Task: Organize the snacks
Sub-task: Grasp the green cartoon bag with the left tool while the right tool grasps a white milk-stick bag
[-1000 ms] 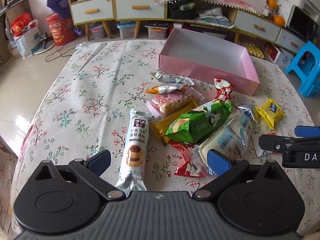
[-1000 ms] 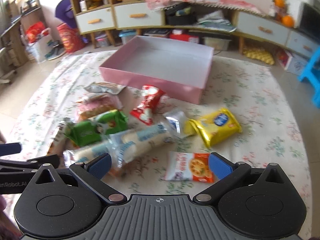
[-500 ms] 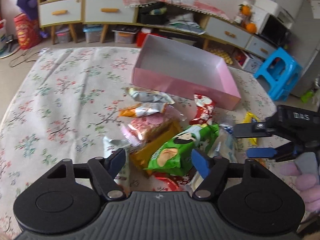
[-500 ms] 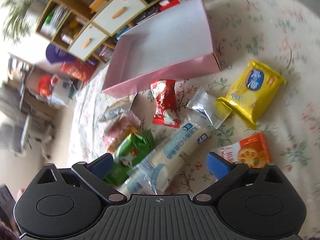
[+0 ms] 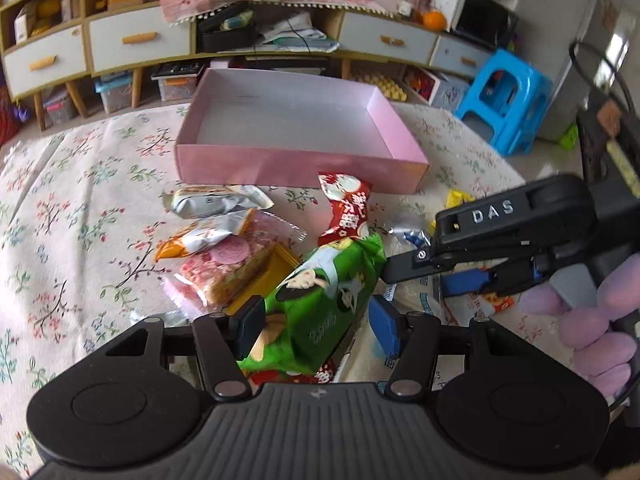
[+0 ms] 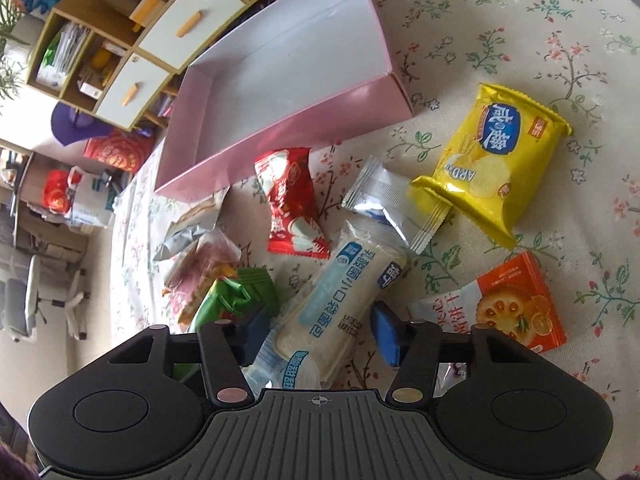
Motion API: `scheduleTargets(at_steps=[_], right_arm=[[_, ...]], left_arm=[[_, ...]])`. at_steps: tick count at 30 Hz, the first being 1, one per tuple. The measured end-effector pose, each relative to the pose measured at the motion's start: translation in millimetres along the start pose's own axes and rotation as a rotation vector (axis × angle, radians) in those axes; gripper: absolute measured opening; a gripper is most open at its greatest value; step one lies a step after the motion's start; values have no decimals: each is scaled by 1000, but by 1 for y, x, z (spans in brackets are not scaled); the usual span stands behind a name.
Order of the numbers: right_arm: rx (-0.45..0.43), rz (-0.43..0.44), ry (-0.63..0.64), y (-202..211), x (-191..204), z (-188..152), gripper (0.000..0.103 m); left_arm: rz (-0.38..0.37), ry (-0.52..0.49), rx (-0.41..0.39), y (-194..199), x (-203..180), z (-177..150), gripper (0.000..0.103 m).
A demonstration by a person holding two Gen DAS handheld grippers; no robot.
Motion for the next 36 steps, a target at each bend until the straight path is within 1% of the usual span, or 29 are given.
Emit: scheduleTargets(at_steps=[5, 7, 10, 15, 18, 21, 24, 25, 27, 32, 34, 36], right_arm=[[-8, 4, -28, 2, -6, 3, 41], [-13, 3, -30, 5, -6, 3, 35], [-19, 16, -33, 9, -8, 4, 30], [-23, 41, -52, 14, -12, 6, 28], [-24, 53, -65, 16, -14, 7, 27], [-19, 82, -78, 20, -15, 7, 25], [1, 119, -90, 21, -16, 6, 25], [6, 124, -93, 21, -17, 6, 24], [11, 135, -100, 22, -17, 6, 24], [26, 193, -119, 27, -19, 5, 23], [23, 203, -114, 30, -17, 4, 23], [20, 214, -111, 33, -16, 4, 23]], left_arm=[[69, -51, 12, -7, -8, 3, 56], [85, -58, 15, -8, -9, 3, 57], [100, -63, 21, -9, -10, 4, 58], [107, -73, 32, -12, -12, 6, 62], [117, -59, 37, -15, -13, 8, 62], [122, -41, 42, -16, -12, 10, 60], [122, -35, 42, -14, -13, 10, 56], [121, -31, 42, -13, -13, 10, 52], [104, -10, 41, -10, -12, 11, 49], [49, 67, 24, -3, -1, 12, 32], [33, 82, 17, -1, 0, 13, 23], [28, 84, 18, 0, -2, 13, 21]])
Point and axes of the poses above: each gripper's, at about its wrist camera, not at the fingertips, and y roughly against the way its jaws point, x to its left, z to its top, the point moved 3 cm from there along -y, roughly the way its jaws point, and after that the axes turned 12 degrees about x, right-handed, at the moved point
